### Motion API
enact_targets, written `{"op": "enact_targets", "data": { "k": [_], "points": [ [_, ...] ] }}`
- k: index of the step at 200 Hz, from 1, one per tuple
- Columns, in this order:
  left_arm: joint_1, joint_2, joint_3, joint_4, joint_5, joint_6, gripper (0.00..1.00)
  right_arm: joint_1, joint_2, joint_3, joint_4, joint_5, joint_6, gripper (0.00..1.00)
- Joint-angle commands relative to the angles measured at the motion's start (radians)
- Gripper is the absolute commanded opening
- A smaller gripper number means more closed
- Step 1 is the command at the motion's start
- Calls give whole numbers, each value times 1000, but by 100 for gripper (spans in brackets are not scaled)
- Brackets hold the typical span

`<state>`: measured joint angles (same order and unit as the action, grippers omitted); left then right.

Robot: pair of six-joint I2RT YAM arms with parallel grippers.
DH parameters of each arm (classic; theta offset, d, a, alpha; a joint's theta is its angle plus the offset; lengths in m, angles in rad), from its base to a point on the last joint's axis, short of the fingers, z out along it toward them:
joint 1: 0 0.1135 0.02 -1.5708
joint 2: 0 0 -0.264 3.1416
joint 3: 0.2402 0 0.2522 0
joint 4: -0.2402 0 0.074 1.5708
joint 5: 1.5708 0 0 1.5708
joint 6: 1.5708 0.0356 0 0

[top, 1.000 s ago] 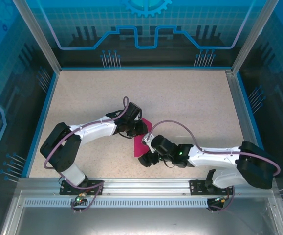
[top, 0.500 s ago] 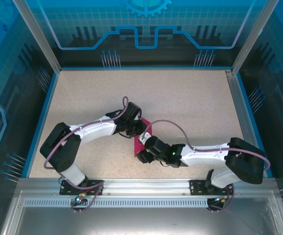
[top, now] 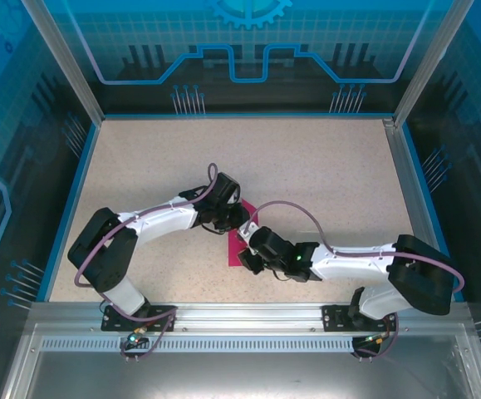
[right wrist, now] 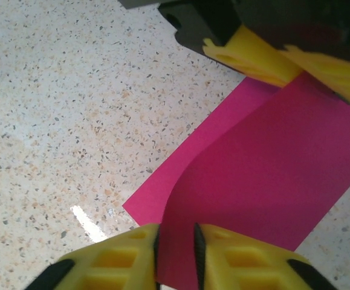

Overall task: Fold a paper plane with a square sheet of paper (pick it up from the middle)
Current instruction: Fold the triangle a second time at the center of the table.

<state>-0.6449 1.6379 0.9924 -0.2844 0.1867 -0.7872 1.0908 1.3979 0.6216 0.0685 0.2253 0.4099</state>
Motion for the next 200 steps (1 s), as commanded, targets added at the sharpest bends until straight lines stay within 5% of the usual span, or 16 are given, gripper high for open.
{"op": "enact_targets", "data": {
  "k": [1, 46, 114, 200],
  "points": [
    [5, -1, 20, -30, 1, 4, 24, -30, -20, -8, -4, -54, -5, 16],
    [7, -24, 15, -60, -41, 12, 27, -113, -55, -49, 35, -192, -4, 3],
    [10, -169, -82, -88, -142, 2, 60, -323, -76, -112, 104, -519, 12, 5],
    [10, -275, -200, -27, -72, 24, 52, -445, 139, -8, 92, -733, -41, 6]
  ]
}}
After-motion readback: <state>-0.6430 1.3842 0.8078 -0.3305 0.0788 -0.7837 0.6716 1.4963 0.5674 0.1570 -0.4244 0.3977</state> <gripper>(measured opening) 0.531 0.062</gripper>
